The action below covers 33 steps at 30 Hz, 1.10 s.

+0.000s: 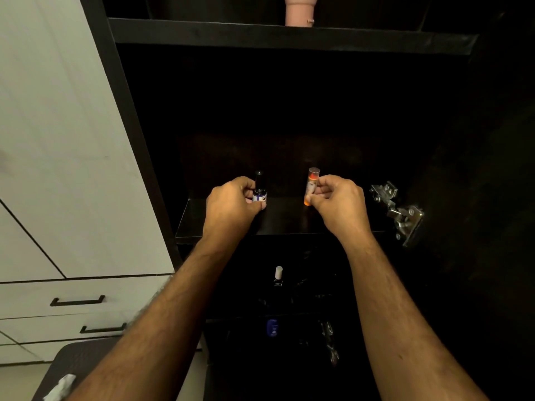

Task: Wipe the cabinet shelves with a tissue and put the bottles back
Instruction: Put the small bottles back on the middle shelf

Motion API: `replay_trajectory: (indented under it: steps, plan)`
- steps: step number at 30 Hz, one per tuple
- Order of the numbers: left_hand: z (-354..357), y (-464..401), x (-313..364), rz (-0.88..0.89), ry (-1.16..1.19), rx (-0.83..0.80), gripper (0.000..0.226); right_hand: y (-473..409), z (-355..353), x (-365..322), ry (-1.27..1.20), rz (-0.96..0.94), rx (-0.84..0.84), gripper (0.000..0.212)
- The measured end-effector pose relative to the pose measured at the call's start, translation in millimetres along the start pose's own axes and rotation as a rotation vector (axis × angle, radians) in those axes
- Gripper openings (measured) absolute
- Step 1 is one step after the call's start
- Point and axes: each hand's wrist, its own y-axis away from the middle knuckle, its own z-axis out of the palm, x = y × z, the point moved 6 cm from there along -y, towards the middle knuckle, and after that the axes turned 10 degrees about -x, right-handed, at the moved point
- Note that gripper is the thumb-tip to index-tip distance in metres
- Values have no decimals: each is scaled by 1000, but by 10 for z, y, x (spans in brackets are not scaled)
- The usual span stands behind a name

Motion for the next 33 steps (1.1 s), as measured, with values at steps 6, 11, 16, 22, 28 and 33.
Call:
replay_trajectory:
  steps: [6,11,16,22,28,33]
  plan:
    - [-2,16,8,-3,-9,3,35,26,7,-19,57,3,-1,21]
    - [-31,54,29,4,-19,0,50,24,7,-10,76,3,-13,17]
    - [-169,184,74,47,-6,64,49,68,-64,32,75,51,50,37]
    - [-315,495,241,231,53,175,31,408,-219,-115,38,-60,289,24]
    - [-273,799,209,281,127,100,22,791,-71,-268,-52,-146,316,11]
    - [-169,1021,-89,212,201,-23,20,1107,155,-204,-42,-107,318,6]
